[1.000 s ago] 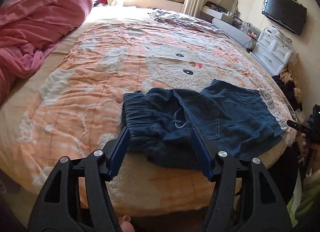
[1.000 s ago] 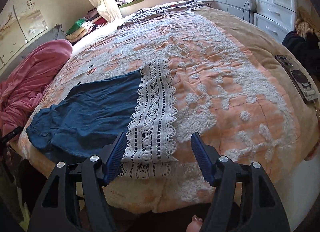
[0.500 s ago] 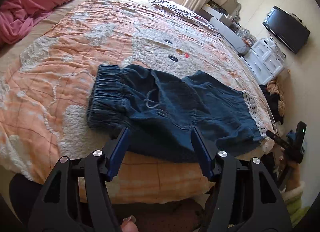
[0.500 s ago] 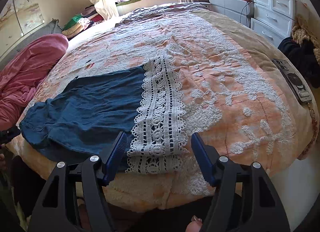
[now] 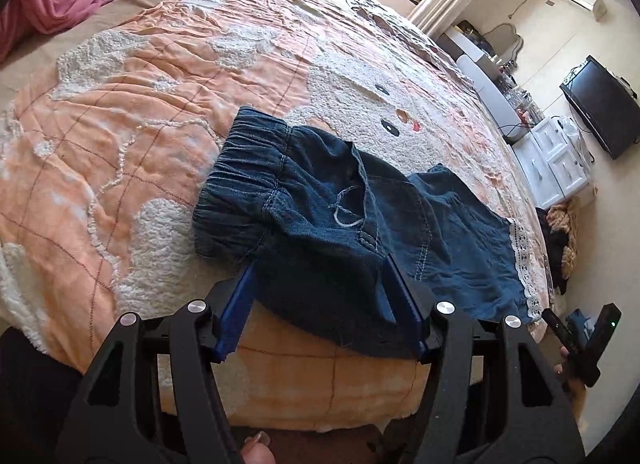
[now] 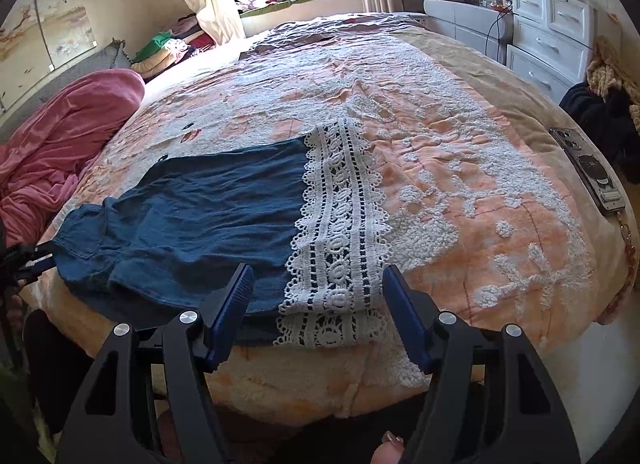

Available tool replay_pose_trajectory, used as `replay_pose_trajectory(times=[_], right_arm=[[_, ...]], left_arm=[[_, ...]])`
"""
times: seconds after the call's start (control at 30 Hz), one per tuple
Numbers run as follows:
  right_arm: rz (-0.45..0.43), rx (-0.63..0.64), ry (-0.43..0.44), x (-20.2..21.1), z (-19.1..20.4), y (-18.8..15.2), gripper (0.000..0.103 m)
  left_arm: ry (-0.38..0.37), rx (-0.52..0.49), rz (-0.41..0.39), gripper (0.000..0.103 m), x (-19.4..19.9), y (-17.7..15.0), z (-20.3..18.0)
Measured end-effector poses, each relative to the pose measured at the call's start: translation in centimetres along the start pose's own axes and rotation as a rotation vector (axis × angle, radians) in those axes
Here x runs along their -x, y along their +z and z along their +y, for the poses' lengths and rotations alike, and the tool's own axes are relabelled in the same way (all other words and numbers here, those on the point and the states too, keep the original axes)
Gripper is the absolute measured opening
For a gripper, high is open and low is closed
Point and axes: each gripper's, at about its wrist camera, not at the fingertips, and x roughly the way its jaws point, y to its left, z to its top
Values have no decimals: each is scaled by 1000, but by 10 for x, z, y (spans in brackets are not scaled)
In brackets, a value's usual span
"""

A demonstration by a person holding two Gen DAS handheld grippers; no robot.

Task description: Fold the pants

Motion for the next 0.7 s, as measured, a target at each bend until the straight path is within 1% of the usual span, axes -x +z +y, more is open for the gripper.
replay_pose_trajectory(times=[0.03, 0.07, 0.1, 0.17, 0.23, 0.3, 0.37, 0.4, 0.43, 0.47, 0.53, 0.57, 0.63, 0.7], right_arm=[[-2, 10, 11, 1, 4, 1, 66], [-10, 29, 24, 4, 9, 1, 66], [-14, 54, 45, 5, 15, 3, 66], [-18, 101, 85, 6, 31, 6, 66], [8, 158, 151, -1, 52, 9, 65], [41, 234, 183, -12, 76, 8, 65], [81, 287, 191, -27, 93, 4, 64], [129, 286, 189, -39, 97, 1, 64], [200, 279, 202, -52, 98, -5, 64], [237, 283, 209, -60, 100, -13, 64], [219, 341, 182, -59, 107, -25, 64], [216, 341, 182, -58, 108, -27, 64], [225, 297, 210, -55, 104, -25, 64], [223, 286, 229, -51, 101, -25, 64]], left_arm=[[21, -8, -2, 54, -3, 1, -1], [43, -16, -6, 51, -4, 2, -2], [58, -20, -10, 46, -5, 3, -2], [78, -25, -18, 43, -6, 5, 1], [62, -11, -16, 42, -5, 8, 7], [62, -14, -14, 41, -4, 10, 10], [61, 5, -13, 41, -3, 13, 16], [67, 12, -14, 41, -2, 14, 19], [66, 26, -15, 41, -2, 15, 23], [57, 39, -12, 41, -2, 15, 26], [48, 41, -9, 41, -2, 14, 27], [52, 31, -11, 41, -1, 14, 26], [58, 22, -13, 41, -1, 14, 24], [62, 12, -25, 42, 2, 12, 22]])
